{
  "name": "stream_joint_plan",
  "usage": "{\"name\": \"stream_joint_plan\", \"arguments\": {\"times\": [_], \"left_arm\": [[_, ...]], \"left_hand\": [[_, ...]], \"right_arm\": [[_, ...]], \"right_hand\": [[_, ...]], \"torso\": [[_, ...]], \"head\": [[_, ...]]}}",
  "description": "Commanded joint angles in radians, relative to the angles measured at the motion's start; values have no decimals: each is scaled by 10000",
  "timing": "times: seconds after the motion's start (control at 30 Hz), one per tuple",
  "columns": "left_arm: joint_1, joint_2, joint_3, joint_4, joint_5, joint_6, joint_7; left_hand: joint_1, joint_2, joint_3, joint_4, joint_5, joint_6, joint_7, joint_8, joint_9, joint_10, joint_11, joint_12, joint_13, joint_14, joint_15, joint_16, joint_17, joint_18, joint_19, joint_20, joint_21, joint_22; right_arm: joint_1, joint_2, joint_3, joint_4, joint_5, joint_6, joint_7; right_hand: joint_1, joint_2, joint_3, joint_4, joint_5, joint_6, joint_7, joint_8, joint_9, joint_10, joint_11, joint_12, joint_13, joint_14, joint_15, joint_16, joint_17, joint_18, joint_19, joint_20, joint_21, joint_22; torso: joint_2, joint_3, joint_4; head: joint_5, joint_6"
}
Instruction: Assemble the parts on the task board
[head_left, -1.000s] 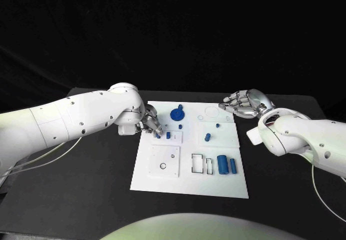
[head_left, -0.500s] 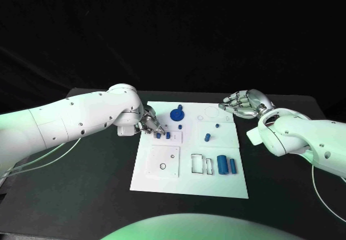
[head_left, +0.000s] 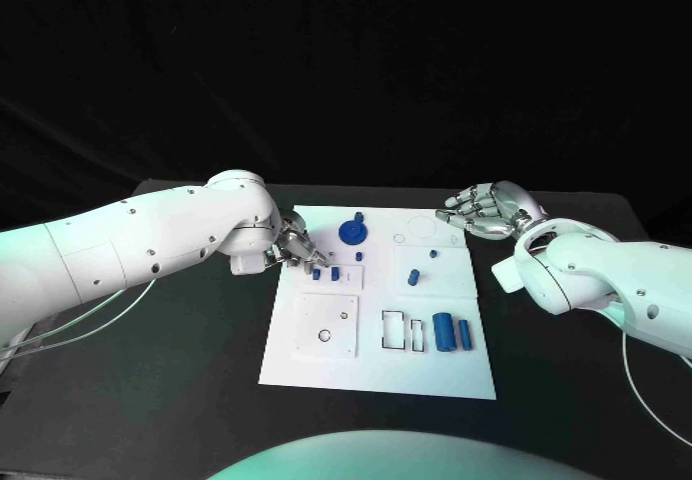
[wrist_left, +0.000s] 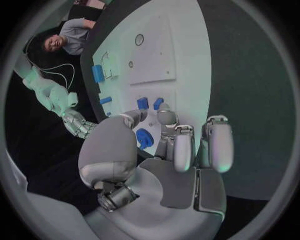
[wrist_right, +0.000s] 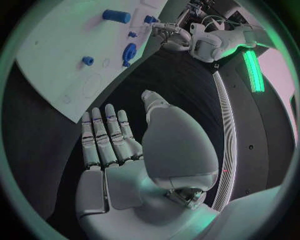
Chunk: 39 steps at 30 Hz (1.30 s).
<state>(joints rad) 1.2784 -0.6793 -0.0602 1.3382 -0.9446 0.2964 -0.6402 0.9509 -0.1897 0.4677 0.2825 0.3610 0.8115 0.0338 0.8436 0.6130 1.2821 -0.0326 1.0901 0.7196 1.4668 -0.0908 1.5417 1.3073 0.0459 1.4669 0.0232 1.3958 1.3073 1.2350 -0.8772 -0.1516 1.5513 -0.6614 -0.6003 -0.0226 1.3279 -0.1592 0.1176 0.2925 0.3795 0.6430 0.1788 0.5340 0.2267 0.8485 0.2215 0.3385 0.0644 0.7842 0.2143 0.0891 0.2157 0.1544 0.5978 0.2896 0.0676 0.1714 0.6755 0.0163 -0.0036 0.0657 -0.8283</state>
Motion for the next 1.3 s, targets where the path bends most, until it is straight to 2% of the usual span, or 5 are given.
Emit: {"name": "stream_joint_plan", "arguments": {"times": [0.03, 0.27, 0.5, 0.87, 1.3], "left_arm": [[4, -89, 57, 141, 126, -918, 617], [9, -240, 109, 305, 372, -2594, 2802], [-8, -224, 75, 540, 75, -4381, 5701], [-239, 25, -70, 664, -4008, -5321, 7327], [-285, 636, -246, -90, -6143, -3500, 7067]], "left_hand": [[380, 24, -272, 52, 749, -173, 7, 105, 76, -242, -24, -120, -131, 923, -8, -92, 2099, -46, 285, -37, -130, 2077], [2102, 240, -380, -144, 2250, -1089, 226, 279, 237, -1937, 146, -1442, -1886, 349, 139, -1601, 279, 473, -827, 75, -2906, 1201], [4164, 106, 121, -1070, 1073, -1660, 1040, -750, -714, -4202, 940, -2670, -2698, -2714, 855, -5734, -3976, 1219, -3601, 649, -8665, -814], [4254, -487, 597, -2145, -650, -994, 1142, -2494, -2178, -4571, 1242, -4118, -4227, -2887, 1111, -5100, -4190, 1344, -3718, 997, -8753, -464], [3699, -839, 327, -2140, -628, -735, 925, -3295, -2685, -4645, 1152, -4807, -4968, -1625, 845, -3271, -2894, 1062, -2451, 787, -6912, 216]], "right_arm": [[-5, -3, 1, 10, -50, 120, 107], [-5, -4, 1, -13, -46, 102, 108], [-5, 0, 1, -16, -46, 50, 108], [-6, -4, 1, -5, -120, 34, 58], [-12, 39, 1, -23, -159, -18, 23]], "right_hand": [[-5, 69, 28, -27, 38, -69, 937, 60, -10, 67, 31, -39, -9, -51, 12, 60, -9, -142, -41, 7, -35, -10], [-8, 77, 43, -26, 44, -65, 935, 72, -19, 75, 29, -39, -8, -55, 12, 70, -22, -141, -34, 8, -29, -12], [1, 105, 70, -30, 44, -59, 931, 81, -23, 82, 26, -37, -7, -49, 9, 81, -28, -139, -22, 7, -23, -11], [39, 159, 142, -45, 48, -47, 922, 99, -35, 98, 19, -34, -6, -38, 2, 103, -41, -133, 5, 7, -9, -10], [64, 181, 182, -53, 52, -39, 916, 109, -41, 107, 13, -32, -6, -33, -2, 115, -48, -130, 9, 7, -3, -12]], "torso": [[5, 5, 4], [-2, 7, 11], [12, -5, 8], [11, -15, 6], [16, -7, -3]], "head": [[-13, 8], [-33, 35], [-40, 81], [-107, 109], [-119, 134]]}}
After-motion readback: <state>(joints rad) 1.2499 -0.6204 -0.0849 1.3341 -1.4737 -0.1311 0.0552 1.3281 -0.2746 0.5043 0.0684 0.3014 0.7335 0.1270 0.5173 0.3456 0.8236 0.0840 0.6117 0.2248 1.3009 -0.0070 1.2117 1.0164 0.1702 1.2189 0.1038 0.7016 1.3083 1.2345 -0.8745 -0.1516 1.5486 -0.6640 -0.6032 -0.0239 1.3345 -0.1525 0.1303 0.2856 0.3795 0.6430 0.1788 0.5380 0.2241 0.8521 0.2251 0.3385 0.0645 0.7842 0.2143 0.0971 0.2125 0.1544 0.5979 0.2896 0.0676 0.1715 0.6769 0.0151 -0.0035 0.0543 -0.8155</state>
